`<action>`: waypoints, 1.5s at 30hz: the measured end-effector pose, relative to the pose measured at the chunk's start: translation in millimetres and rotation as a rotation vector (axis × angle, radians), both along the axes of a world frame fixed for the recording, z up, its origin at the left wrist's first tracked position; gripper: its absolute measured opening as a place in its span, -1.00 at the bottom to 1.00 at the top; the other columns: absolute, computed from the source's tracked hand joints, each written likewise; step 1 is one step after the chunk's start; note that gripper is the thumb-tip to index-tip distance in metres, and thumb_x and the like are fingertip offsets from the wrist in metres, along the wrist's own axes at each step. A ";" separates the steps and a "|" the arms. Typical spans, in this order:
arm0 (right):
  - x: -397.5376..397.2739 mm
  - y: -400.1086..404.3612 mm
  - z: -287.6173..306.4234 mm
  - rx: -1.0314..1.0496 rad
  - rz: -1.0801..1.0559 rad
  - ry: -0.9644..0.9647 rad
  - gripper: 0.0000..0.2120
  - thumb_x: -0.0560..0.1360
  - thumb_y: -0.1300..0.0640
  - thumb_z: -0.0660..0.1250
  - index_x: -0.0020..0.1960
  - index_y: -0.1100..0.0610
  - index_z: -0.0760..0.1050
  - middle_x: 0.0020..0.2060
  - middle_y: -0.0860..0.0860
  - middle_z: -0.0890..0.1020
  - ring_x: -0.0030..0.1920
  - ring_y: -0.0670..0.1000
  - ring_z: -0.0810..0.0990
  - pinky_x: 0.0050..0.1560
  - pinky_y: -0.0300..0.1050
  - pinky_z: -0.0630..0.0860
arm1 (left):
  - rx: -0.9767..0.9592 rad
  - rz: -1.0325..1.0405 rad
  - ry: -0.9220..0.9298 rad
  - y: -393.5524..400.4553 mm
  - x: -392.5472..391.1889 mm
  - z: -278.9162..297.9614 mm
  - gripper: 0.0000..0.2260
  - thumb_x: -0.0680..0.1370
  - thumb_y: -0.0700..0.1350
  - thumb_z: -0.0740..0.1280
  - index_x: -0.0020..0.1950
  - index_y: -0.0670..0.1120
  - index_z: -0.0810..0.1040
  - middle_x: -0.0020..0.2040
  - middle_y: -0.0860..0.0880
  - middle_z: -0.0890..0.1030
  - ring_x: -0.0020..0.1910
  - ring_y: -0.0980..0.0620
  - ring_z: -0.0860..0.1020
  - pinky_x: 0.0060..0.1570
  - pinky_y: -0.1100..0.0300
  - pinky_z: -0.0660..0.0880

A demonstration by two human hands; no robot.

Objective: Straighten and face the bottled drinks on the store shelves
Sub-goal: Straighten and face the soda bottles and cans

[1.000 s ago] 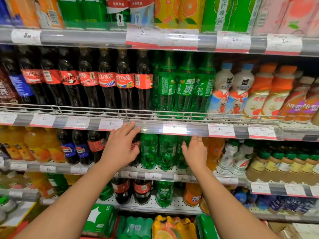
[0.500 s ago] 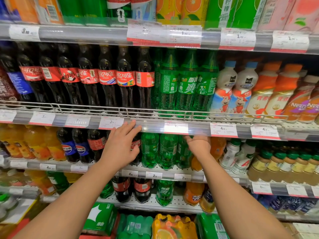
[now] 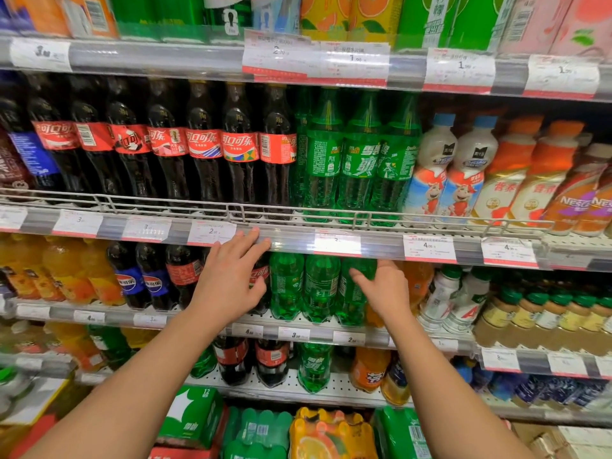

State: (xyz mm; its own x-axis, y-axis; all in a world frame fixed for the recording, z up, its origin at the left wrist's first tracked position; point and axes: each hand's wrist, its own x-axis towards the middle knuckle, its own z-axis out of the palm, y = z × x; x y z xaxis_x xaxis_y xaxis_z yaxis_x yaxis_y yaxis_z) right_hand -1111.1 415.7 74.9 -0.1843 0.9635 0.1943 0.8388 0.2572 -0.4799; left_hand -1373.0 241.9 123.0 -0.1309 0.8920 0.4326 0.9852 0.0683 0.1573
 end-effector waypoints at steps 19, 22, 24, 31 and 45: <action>-1.1 -111.7 -13.9 -0.317 0.673 -0.045 -0.58 0.50 -0.17 0.45 0.30 -0.12 0.47 0.00 -0.17 0.60 -0.09 -0.13 0.62 0.01 -0.06 0.59 | -0.277 0.125 -0.235 -113.3 2.5 5.7 -0.62 0.62 0.14 0.28 0.43 0.12 0.48 0.35 0.14 0.57 0.25 0.12 0.55 0.22 0.05 0.52; -23.1 -124.9 -12.0 -0.358 0.773 -0.090 -0.59 0.51 -0.14 0.46 0.29 -0.09 0.46 -0.02 -0.13 0.62 -0.10 -0.10 0.60 -0.06 -0.12 0.52 | -0.347 0.173 -0.294 -148.4 -6.5 -2.6 -0.62 0.61 0.13 0.31 0.42 0.10 0.50 0.29 0.12 0.62 0.18 0.14 0.59 0.19 0.08 0.55; -38.8 -137.5 -12.7 -0.369 0.833 -0.090 -0.62 0.51 -0.14 0.46 0.26 -0.09 0.47 -0.04 -0.10 0.63 -0.10 -0.08 0.60 -0.09 -0.17 0.50 | -0.383 0.211 -0.335 -172.1 -15.3 -7.6 -0.61 0.61 0.15 0.31 0.42 0.09 0.51 0.27 0.11 0.63 0.12 0.16 0.61 0.16 0.12 0.55; -86.3 -188.9 -5.0 -0.349 0.984 -0.184 -0.61 0.52 -0.16 0.42 0.31 -0.10 0.48 -0.07 -0.15 0.62 -0.09 -0.11 0.60 -0.03 -0.12 0.52 | -0.420 0.311 -0.400 -250.7 -42.2 -13.2 -0.70 0.62 0.16 0.29 0.34 0.16 0.53 0.22 0.23 0.59 0.20 0.19 0.56 0.32 0.09 0.45; -199.5 -350.9 28.6 -0.309 1.012 -0.233 -0.55 0.49 -0.25 0.41 0.32 -0.14 0.48 0.01 -0.15 0.65 -0.03 -0.17 0.60 0.07 -0.13 0.53 | -0.390 0.356 -0.449 -427.0 -129.2 1.5 -0.59 0.58 0.26 0.27 0.39 0.18 0.49 0.28 0.17 0.60 0.18 0.20 0.56 0.22 0.09 0.53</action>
State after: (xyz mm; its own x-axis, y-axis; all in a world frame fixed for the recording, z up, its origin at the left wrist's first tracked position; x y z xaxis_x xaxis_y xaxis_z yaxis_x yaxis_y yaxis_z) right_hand -1310.6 64.8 103.5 -0.9225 0.3445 -0.1739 0.3842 0.7768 -0.4989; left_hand -1502.3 -185.1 124.6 -0.5358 0.8409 -0.0755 0.7376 0.5098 0.4429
